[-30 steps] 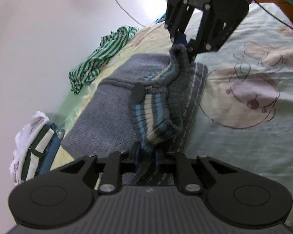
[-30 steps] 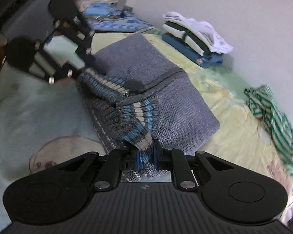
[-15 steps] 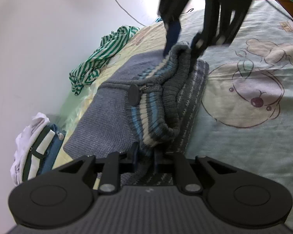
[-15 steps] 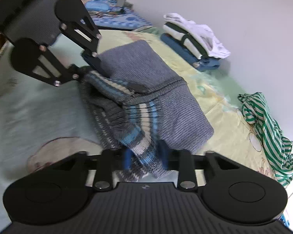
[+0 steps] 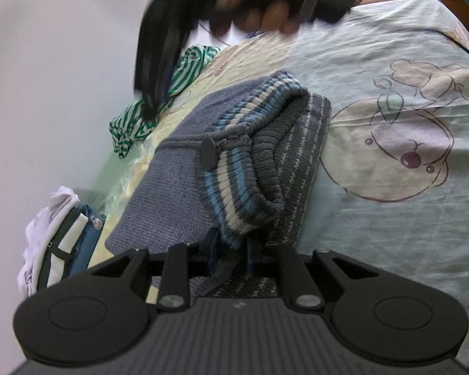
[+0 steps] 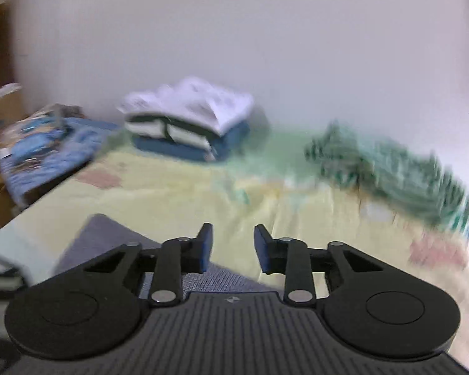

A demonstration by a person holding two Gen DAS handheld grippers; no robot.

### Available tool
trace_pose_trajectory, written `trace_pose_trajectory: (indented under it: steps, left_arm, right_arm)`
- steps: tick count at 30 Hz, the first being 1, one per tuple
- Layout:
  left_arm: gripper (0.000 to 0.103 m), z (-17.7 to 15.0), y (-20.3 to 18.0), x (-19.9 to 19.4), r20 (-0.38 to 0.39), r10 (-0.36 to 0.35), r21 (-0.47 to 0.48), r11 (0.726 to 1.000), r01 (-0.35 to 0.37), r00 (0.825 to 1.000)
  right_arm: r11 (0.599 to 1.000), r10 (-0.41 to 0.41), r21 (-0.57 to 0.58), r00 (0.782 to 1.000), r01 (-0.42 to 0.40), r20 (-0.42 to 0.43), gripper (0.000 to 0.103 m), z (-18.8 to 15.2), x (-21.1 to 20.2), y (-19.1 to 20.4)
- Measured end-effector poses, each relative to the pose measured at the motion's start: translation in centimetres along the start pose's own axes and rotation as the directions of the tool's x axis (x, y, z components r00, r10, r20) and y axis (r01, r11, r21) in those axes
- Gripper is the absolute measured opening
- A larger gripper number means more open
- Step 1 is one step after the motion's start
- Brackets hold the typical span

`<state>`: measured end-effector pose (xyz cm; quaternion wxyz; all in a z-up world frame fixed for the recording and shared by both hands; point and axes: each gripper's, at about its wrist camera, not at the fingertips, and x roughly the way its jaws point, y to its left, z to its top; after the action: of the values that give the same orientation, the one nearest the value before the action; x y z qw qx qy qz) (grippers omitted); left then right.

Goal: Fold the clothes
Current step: 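Open both grippers and release the grey sweater on the bed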

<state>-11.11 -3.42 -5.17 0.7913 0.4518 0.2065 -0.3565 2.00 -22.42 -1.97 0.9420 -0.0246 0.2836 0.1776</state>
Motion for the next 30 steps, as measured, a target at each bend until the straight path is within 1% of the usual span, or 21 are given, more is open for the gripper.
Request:
trace_pose_trajectory:
  steps: [1,5,7,8,9,10,14,15,16,17,18,19,20,22,23,24,25,27,29,30]
  left_arm:
    - [0.008,0.0,0.0,0.0,0.002,0.002,0.002,1.0,-0.002,1.0]
    - [0.008,-0.1,0.1,0.0,0.011,0.01,-0.002,1.0,-0.01,1.0]
    - [0.013,-0.1,0.3,-0.3,0.014,0.012,-0.014,1.0,-0.011,1.0]
    - [0.021,-0.1,0.4,-0.6,0.015,0.014,-0.021,1.0,-0.014,1.0]
    - [0.031,-0.1,0.7,-1.0,0.017,0.018,-0.029,0.999,-0.017,1.0]
    - [0.033,-0.1,1.0,-1.7,0.021,0.012,-0.043,0.999,-0.011,1.0]
    - [0.036,-0.1,3.4,-5.3,0.053,-0.039,-0.114,0.993,0.045,0.998]
    - [0.037,0.0,4.2,-6.0,0.062,-0.045,-0.132,0.99,0.053,0.997]
    - [0.039,0.3,5.2,-6.5,0.076,-0.039,-0.16,0.986,0.051,0.996]
    - [0.043,0.6,6.2,-7.0,0.09,-0.032,-0.189,0.981,0.049,0.995]
    - [0.045,1.0,7.2,-7.2,0.105,-0.02,-0.22,0.974,0.043,0.994]
    - [0.044,1.5,8.3,-7.0,0.12,0.004,-0.267,0.963,0.029,0.993]
    - [0.044,2.1,9.5,-6.2,0.135,0.026,-0.321,0.947,0.019,0.99]
    - [0.044,3.0,11.1,-3.7,0.147,0.075,-0.407,0.914,-0.009,0.986]
    - [0.041,3.4,11.7,-2.2,0.142,0.101,-0.444,0.895,-0.027,0.985]
    - [0.031,3.6,12.2,-0.3,0.12,0.114,-0.478,0.877,-0.043,0.986]
    - [0.027,3.6,12.6,1.4,0.099,0.106,-0.506,0.862,-0.042,0.989]
    - [0.012,2.7,12.6,3.6,0.067,0.057,-0.558,0.83,-0.01,0.996]
    - [0.01,1.5,12.3,5.3,0.045,0.006,-0.605,0.796,0.023,0.999]
    - [0.011,0.8,11.8,5.4,0.044,0.011,-0.627,0.779,0.019,0.999]
  right_arm:
    - [0.999,-0.01,0.032,1.0,0.011,-0.017,0.029,-0.4,0.8,0.0]
    - [0.998,-0.047,0.033,0.998,0.048,-0.038,0.029,-2.8,1.5,0.7]
    - [0.998,-0.055,0.018,0.998,0.055,-0.033,0.029,-3.8,1.1,1.1]
    - [0.998,-0.059,0.008,0.998,0.059,-0.033,0.029,-4.2,1.1,1.3]
    - [0.998,-0.065,-0.001,0.998,0.065,-0.023,0.029,-4.5,1.0,1.4]
    - [0.997,-0.076,-0.026,0.997,0.076,-0.008,0.029,-4.7,1.0,1.8]
    - [0.985,-0.12,-0.118,0.991,0.126,0.054,0.029,-5.7,1.1,3.1]
    - [0.984,-0.124,-0.122,0.99,0.131,0.063,0.028,-5.8,1.1,3.1]
    - [0.983,-0.127,-0.125,0.989,0.135,0.072,0.028,-5.9,1.1,3.1]
    - [0.984,-0.126,-0.122,0.989,0.134,0.073,0.028,-5.9,1.1,3.1]
    - [0.984,-0.125,-0.119,0.989,0.133,0.075,0.028,-5.9,1.1,3.0]
    - [0.985,-0.123,-0.115,0.989,0.132,0.077,0.029,-5.9,1.1,3.0]
    - [0.985,-0.122,-0.112,0.989,0.131,0.078,0.029,-5.9,1.1,2.9]
    - [0.986,-0.12,-0.106,0.989,0.128,0.082,0.029,-6.0,1.1,2.8]
    - [0.986,-0.119,-0.104,0.989,0.127,0.083,0.029,-6.0,1.1,2.8]
    - [0.987,-0.118,-0.104,0.99,0.126,0.08,0.029,-5.9,1.0,2.7]
    - [0.987,-0.117,-0.104,0.99,0.124,0.077,0.029,-5.9,1.0,2.7]
    - [0.988,-0.111,-0.101,0.991,0.118,0.071,0.029,-5.9,0.9,2.6]
    - [0.99,-0.1,-0.089,0.993,0.106,0.065,0.029,-5.9,0.7,2.3]
    - [0.992,-0.093,-0.08,0.994,0.098,0.064,0.029,-6.0,0.5,2.1]
